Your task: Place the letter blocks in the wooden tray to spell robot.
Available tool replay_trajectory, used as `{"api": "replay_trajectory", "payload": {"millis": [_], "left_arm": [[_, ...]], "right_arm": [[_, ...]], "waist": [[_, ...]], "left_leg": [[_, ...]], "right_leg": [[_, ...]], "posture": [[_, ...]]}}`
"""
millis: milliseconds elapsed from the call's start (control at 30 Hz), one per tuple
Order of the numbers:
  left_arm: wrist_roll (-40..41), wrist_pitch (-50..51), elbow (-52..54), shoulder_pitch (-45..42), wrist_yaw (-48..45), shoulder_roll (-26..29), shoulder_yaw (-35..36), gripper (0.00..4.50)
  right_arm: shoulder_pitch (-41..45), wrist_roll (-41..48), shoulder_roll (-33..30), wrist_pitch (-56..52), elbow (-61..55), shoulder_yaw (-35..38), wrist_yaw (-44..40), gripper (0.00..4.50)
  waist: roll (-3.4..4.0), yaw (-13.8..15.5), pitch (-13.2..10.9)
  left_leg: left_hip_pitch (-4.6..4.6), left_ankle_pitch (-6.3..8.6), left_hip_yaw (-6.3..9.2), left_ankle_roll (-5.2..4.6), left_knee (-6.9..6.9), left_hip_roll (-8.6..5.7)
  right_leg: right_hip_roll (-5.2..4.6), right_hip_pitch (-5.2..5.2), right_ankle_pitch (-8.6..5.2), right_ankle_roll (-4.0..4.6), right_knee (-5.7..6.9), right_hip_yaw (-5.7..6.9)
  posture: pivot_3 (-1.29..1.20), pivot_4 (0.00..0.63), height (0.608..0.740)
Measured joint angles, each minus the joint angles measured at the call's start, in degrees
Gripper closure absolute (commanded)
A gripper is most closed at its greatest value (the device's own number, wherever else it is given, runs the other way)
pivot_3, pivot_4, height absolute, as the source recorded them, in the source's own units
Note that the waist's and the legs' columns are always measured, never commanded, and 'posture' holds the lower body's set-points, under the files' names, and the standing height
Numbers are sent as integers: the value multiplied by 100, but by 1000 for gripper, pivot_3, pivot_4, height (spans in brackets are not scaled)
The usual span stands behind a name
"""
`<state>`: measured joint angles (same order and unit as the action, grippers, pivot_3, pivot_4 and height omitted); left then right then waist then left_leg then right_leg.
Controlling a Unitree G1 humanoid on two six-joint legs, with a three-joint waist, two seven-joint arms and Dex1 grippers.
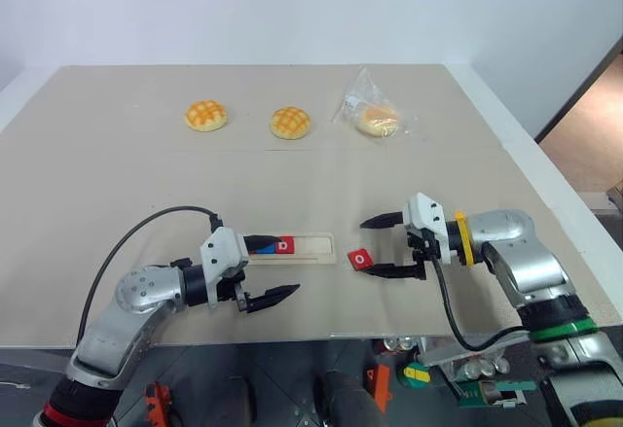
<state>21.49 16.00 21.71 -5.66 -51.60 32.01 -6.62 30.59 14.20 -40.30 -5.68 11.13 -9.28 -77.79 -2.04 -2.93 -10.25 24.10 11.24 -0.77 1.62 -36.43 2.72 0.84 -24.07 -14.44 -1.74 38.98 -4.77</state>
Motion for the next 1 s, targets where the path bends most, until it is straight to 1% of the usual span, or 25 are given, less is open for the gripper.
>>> {"api": "replay_trajectory", "payload": {"millis": [33,67,100,167,533,733,833,900,967,1000], "left_arm": [[-19,0,5,100,37,3,0,0],[-21,0,7,107,48,3,0,0],[-22,0,9,112,58,3,0,0],[-28,4,55,159,155,3,16,0],[-28,14,144,257,245,50,35,0],[-29,15,141,248,250,70,47,0],[-34,15,124,214,245,79,68,0],[-11,13,114,149,221,68,76,0],[0,12,85,90,169,57,75,0],[13,12,77,82,150,56,74,0]], "right_arm": [[79,-52,82,189,267,-121,-146,42],[79,-58,93,209,290,-141,-166,42],[79,-63,103,224,308,-155,-182,278],[63,-110,224,467,484,-251,-314,278],[-212,-189,314,708,599,-354,-313,278],[-485,-96,272,591,318,-259,-216,278],[-787,-44,186,347,-72,-153,-31,278],[-1013,13,152,171,-353,-94,146,278],[-1200,20,113,10,-594,-48,295,278],[-1235,28,111,-50,-649,-26,329,278]], "waist": [[0,10,0],[0,15,0],[0,17,0],[1,19,0],[1,21,0],[1,24,1],[1,28,1],[1,28,1],[0,28,1],[0,27,1]], "left_leg": [[1,0,-2,0,0,-1],[1,0,-1,0,0,-1],[1,0,-1,0,0,-1],[1,0,-2,0,-1,-2],[-4,-1,0,1,-8,-2],[-12,-1,0,1,-9,-2],[-21,-1,0,1,-10,-3],[-37,-1,0,1,-9,-3],[-75,0,-2,2,-6,-5],[-77,0,-3,2,-6,-5]], "right_leg": [[-3,-1,-1,-1,0,-1],[-3,0,-1,-2,0,0],[-4,0,-2,-2,0,0],[-6,0,-1,-1,0,-1],[-6,7,5,-2,3,1],[-6,15,4,-3,2,0],[-6,22,4,-3,2,0],[-6,39,3,-3,2,1],[-8,73,-4,1,1,0],[-8,73,-5,3,1,-1]], "posture": [[0,150,740],[0,150,740],[0,150,740],[0,150,740],[0,150,740],[0,150,740],[0,150,740],[0,150,740],[0,150,740],[0,150,740]]}}
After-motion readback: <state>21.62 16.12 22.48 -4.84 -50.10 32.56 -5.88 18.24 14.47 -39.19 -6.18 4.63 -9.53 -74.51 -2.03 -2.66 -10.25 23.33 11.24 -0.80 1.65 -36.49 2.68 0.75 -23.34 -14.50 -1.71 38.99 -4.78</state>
